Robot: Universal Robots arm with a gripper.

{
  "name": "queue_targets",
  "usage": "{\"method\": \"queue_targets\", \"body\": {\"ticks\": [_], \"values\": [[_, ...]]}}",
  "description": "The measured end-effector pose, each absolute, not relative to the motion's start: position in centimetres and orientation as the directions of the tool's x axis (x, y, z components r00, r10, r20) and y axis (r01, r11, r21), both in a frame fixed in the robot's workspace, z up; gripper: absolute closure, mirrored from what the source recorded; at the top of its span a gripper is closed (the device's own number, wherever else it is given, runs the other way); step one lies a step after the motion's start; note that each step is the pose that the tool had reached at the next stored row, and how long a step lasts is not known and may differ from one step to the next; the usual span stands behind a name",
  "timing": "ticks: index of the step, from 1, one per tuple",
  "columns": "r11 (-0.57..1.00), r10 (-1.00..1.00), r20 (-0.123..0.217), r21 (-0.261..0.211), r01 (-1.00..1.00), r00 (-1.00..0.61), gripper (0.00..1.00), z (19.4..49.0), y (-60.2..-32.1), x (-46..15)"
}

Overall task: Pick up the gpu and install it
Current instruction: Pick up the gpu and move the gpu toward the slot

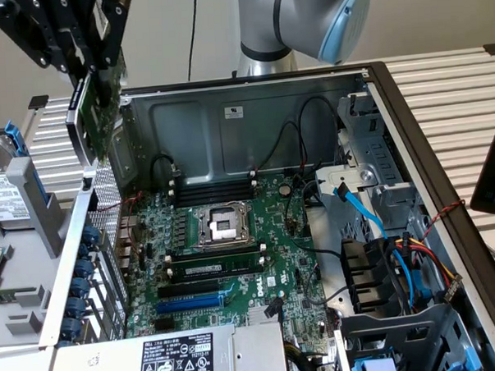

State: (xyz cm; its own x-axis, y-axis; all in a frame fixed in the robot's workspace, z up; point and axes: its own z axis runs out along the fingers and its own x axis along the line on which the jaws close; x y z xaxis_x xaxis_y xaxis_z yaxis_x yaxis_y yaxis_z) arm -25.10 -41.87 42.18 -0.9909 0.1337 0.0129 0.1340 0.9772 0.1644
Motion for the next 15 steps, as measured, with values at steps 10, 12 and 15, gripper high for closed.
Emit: {"method": "queue_targets", "body": {"ticks": [10, 12, 15], "values": [[0.98, 0.115, 0.02, 0.164, 0.117, -0.993, 0.72, 42.3, -42.1, -21.7], [0.98, 0.115, 0.022, 0.163, 0.117, -0.993, 0.72, 42.3, -42.1, -20.8], [0.98, 0.115, 0.025, 0.163, 0.118, -0.993, 0.72, 42.3, -42.2, -19.4]]}}
